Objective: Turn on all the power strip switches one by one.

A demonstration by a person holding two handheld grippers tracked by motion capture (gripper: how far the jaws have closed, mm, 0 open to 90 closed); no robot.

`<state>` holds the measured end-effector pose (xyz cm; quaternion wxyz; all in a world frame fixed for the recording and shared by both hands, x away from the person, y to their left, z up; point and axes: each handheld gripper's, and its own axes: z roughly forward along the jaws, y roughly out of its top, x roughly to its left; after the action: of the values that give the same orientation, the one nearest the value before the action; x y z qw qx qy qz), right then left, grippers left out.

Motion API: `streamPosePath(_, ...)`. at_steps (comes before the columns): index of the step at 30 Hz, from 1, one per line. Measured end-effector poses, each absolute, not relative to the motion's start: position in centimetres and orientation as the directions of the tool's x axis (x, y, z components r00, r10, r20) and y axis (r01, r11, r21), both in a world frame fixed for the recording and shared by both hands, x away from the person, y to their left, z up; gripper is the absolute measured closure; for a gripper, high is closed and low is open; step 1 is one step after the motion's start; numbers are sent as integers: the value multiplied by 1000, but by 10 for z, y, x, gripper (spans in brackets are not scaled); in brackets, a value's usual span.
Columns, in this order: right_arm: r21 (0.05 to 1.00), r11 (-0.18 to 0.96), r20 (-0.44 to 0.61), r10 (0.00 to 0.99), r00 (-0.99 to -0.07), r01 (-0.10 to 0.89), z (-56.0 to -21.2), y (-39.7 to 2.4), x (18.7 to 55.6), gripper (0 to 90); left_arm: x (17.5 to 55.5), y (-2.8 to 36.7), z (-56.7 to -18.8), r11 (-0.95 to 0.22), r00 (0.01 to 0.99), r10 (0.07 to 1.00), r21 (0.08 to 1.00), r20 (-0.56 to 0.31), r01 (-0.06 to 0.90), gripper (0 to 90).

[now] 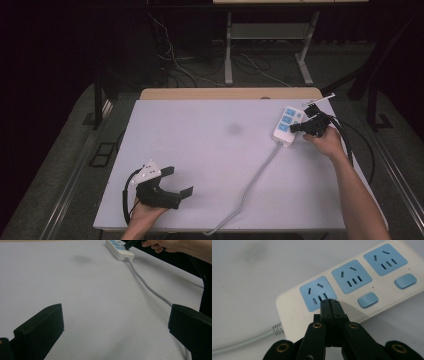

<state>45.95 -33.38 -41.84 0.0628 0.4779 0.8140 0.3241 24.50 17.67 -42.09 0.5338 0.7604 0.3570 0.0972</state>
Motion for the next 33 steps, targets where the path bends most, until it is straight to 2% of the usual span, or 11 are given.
streamPosePath(21, 599, 293, 270, 802, -533, 745, -416, -347, 464, 900, 246, 175, -423, -164, 709, 663, 877, -241, 451, 0)
streamPosePath(33, 633, 305, 244, 794, -557, 712, -388, -353, 468, 900, 244, 170, -424, -179, 717, 656, 876, -234, 449, 0)
